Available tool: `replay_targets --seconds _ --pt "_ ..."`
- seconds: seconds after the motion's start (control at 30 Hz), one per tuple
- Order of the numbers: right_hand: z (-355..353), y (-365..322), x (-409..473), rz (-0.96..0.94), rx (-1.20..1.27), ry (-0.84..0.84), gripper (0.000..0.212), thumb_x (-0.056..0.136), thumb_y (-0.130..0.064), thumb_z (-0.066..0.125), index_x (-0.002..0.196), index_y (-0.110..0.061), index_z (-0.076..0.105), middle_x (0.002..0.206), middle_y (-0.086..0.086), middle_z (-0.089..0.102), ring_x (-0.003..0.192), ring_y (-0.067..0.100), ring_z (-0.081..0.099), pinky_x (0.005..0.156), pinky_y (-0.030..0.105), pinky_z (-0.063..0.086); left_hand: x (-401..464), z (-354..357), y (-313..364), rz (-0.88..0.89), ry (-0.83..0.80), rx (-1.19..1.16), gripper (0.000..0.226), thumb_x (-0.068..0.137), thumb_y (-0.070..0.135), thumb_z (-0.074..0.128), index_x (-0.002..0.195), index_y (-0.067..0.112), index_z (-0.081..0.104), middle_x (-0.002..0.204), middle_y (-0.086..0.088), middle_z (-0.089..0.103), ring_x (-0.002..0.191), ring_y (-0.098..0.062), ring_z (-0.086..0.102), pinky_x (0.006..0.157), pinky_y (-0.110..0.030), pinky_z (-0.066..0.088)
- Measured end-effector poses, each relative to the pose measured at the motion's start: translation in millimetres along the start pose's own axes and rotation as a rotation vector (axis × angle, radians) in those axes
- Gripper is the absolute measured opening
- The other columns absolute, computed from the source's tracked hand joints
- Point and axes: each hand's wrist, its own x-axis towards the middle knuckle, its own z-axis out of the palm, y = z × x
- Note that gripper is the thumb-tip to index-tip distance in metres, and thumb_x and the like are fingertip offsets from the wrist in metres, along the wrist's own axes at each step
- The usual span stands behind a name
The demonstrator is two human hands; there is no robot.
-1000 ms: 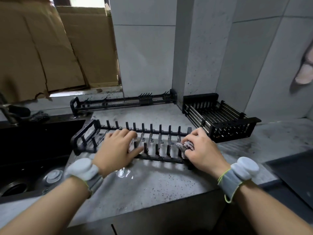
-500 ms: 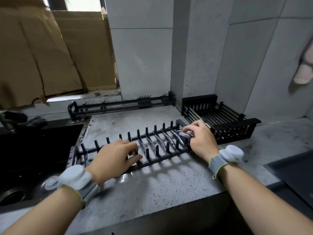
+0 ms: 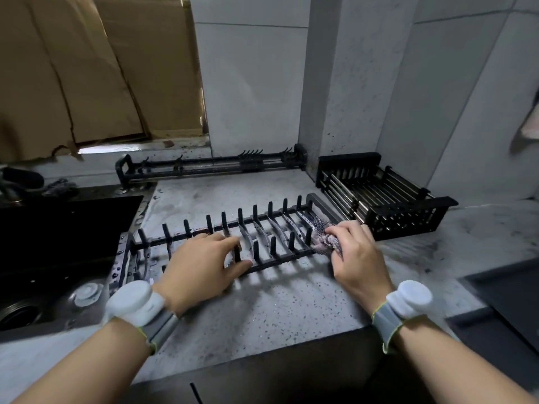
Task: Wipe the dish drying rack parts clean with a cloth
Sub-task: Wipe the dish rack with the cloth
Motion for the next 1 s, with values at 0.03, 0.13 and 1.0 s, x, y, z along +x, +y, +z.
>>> replay_targets --seconds 0.03,0.13,1.0 --pt "5 -2 -3 -0.005 -0.050 -0.014 0.036 0.085 -0.013 0.053 0.119 -0.006 0.064 0.112 0.008 0.058 0.102 0.020 0.048 0.091 0.037 0.044 0 0 -2 -0.001 0.000 0.002 0.055 0.085 0.077 0.033 0.102 0.034 0.064 0.090 0.016 0.064 0.083 -0.014 0.060 0.063 -0.029 0.042" --pt "13 -6 -9 0.033 -0.128 -0.060 0.045 0.093 -0.038 0.041 0.116 -0.009 0.065 0.113 0.009 0.059 0.105 0.026 0.051 0.093 0.039 0.035 2 1 -4 -0.005 -0.011 0.010 0.059 0.082 0.081 0.029 0.097 0.035 0.063 0.089 0.017 0.063 0.082 -0.014 0.060 0.064 -0.031 0.048" --pt "20 -32 13 0.344 0.239 0.241 0.034 0.083 -0.006 0.071 0.100 -0.015 0.043 0.090 -0.004 0.052 0.092 0.021 0.047 0.072 0.032 0.040 0 -14 8 -0.037 -0.100 0.050 0.066 0.078 0.087 0.033 0.105 0.034 0.060 0.098 0.018 0.059 0.083 -0.006 0.052 0.062 -0.022 0.031"
